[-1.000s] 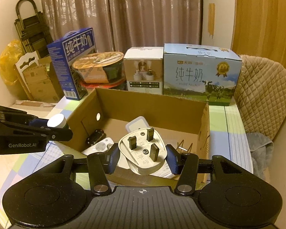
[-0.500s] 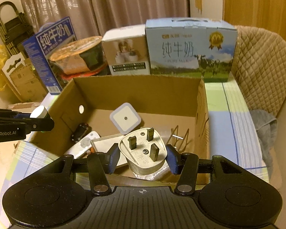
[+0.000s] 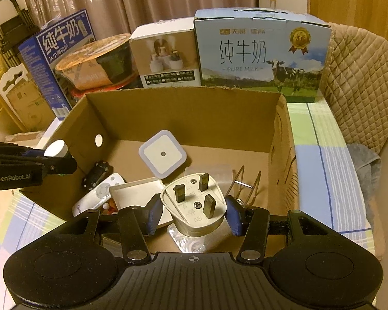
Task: Organize rigid objects
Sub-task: 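Lower the jar and plug into the box and open both tools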
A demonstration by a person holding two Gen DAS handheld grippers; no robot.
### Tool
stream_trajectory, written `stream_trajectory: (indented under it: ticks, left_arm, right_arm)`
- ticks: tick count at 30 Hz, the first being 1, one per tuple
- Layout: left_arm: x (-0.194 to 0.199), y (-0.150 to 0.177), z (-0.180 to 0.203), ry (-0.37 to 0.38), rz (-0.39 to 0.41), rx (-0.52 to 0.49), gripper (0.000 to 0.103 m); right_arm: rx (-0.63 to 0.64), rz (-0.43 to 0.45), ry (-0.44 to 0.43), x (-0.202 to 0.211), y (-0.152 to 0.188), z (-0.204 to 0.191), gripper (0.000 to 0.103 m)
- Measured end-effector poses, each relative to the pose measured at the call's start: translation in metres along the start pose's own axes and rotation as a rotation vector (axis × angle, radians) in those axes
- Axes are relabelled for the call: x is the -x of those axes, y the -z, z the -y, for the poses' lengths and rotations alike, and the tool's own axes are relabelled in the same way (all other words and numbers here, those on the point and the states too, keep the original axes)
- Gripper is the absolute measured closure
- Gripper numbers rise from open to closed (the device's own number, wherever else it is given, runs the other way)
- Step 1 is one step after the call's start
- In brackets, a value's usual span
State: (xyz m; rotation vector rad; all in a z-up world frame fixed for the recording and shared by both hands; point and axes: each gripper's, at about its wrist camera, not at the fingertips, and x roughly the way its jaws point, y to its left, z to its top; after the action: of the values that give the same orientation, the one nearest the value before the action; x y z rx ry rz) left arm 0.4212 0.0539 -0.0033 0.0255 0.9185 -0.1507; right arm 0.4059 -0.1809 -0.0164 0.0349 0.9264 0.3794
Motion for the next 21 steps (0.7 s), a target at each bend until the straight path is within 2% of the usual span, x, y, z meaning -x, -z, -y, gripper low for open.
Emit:
stream_trajectory:
  ticks: [21]
  left_arm:
    - [-0.027,-0.004,-0.006,-0.008,-0.025,-0.009,0.078]
  right_arm:
    - [0.006,-0.019,0.006,-0.021,-0.004,0.002,0.055]
